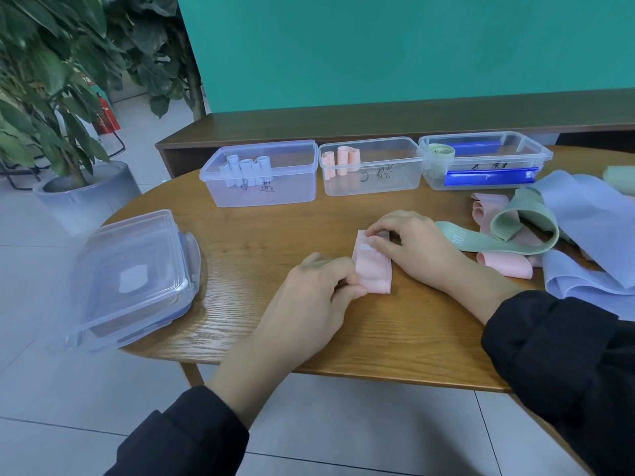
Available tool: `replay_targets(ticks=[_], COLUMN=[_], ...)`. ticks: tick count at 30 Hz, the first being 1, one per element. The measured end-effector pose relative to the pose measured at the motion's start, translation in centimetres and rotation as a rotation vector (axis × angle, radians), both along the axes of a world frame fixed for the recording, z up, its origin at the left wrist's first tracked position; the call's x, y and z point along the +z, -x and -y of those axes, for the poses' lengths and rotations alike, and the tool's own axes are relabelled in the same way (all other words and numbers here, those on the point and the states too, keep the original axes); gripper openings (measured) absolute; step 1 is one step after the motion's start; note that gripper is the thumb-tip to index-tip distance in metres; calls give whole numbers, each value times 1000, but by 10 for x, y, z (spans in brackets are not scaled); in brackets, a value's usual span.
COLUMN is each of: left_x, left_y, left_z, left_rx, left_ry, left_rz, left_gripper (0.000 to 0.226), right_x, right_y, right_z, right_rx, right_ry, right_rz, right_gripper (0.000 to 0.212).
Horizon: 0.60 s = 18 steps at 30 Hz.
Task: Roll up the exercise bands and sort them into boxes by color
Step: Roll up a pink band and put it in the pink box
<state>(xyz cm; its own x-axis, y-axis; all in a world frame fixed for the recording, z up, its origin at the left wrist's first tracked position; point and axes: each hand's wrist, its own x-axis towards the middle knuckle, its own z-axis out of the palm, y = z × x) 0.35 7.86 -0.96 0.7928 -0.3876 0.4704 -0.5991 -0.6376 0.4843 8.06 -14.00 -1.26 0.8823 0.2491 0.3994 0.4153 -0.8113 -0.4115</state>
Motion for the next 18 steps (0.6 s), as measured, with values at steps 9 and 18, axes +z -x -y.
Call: replay_targets(ticks=[9,18], left_x=[4,5], left_y=[8,14], left_z=[1,-2], left_rx=[27,-66], left_ry=[-26,-56], left_rz=[8,72], left_gripper=[14,29], right_x=[8,16], right_y=[4,-4], right_z=[-2,-6], right_rx=[-2,-1], right_ry=[-60,-420], right_rz=[-23,-69], right_gripper=[18,15])
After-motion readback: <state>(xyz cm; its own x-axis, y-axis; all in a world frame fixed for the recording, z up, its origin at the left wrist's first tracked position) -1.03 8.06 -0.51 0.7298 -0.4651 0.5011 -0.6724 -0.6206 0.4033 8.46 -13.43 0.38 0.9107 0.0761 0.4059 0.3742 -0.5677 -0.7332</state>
